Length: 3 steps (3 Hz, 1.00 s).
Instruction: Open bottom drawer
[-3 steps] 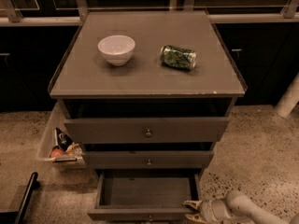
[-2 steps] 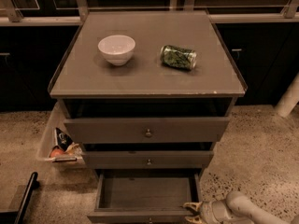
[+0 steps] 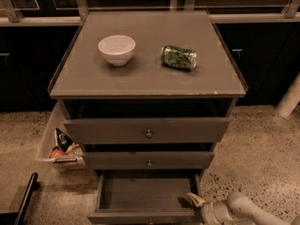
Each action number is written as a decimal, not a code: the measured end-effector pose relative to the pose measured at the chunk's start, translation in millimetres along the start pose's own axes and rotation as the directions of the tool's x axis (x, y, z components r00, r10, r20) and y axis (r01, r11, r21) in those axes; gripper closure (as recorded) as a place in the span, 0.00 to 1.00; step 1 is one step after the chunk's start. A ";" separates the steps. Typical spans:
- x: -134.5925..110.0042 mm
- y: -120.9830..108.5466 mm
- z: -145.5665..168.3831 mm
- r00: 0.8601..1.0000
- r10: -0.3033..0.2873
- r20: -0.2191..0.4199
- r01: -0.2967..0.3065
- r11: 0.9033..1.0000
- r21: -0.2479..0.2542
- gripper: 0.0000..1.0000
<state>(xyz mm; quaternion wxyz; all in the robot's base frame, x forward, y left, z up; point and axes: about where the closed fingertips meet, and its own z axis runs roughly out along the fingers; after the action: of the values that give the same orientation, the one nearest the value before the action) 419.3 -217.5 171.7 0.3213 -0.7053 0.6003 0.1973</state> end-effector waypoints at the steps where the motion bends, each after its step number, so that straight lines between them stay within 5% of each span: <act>1: -4.0 0.3 2.0 1.000 -0.008 0.007 0.008 1.000 -0.006 0.00; 3: -41.5 -29.7 -46.0 0.995 -0.100 0.013 0.100 0.995 -0.004 0.00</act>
Offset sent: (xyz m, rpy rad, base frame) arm 0.0115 0.0058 0.0590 -0.0397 -0.0625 0.0828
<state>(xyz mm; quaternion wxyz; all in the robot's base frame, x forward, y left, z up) 435.0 -217.3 238.6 0.3329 -0.7341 0.5615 0.1868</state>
